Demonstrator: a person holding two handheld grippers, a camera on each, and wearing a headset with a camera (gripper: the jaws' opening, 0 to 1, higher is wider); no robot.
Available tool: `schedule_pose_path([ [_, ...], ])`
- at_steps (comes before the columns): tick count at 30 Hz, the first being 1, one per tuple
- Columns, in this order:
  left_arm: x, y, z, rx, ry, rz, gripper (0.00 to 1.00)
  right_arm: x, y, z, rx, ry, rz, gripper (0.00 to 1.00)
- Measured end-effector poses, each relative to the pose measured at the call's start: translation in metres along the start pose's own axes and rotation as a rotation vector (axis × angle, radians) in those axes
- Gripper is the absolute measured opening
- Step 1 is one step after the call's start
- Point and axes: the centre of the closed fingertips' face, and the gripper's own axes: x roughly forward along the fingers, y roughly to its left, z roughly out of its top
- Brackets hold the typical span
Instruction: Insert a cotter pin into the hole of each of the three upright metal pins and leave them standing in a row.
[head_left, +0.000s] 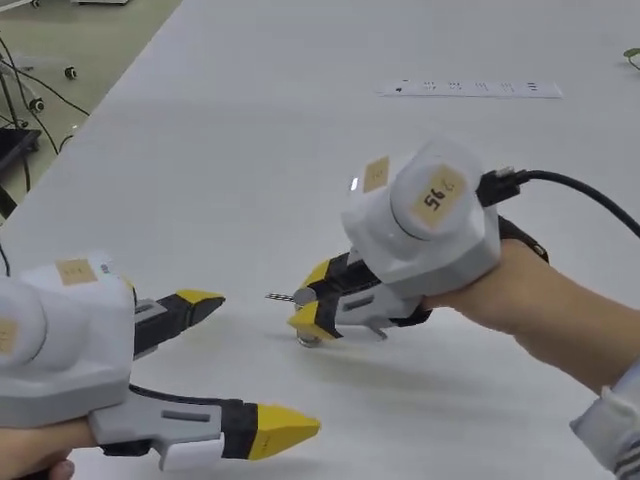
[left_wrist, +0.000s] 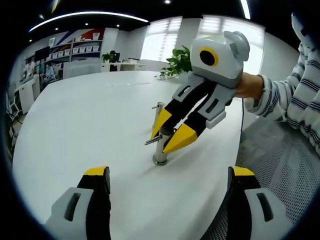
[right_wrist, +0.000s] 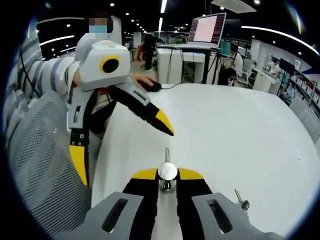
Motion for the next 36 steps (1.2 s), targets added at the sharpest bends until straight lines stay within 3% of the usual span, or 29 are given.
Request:
schedule_pose_path([
  [9, 0.012, -0.007, 0.010, 0.019, 0.001, -0.037, 0.98, -0.036, -0.007, 0.002, -0.003, -0.039, -0.006, 0.12],
  [19, 0.021, -0.006, 0.008, 0.018, 0.034, -0.042, 0.99, -0.081, -0.017, -0.013, -0.005, -0.056, -0.048, 0.12],
  [30, 0.028, -0.006, 0.015, 0.007, 0.038, -0.032, 0.99, -0.129, -0.023, -0.050, -0.003, -0.040, -0.084, 0.13],
  [36, 0.033, -0.006, 0.017, 0.003, 0.045, -0.032, 0.99, -0.146, -0.032, -0.068, 0.006, -0.030, -0.103, 0.13],
])
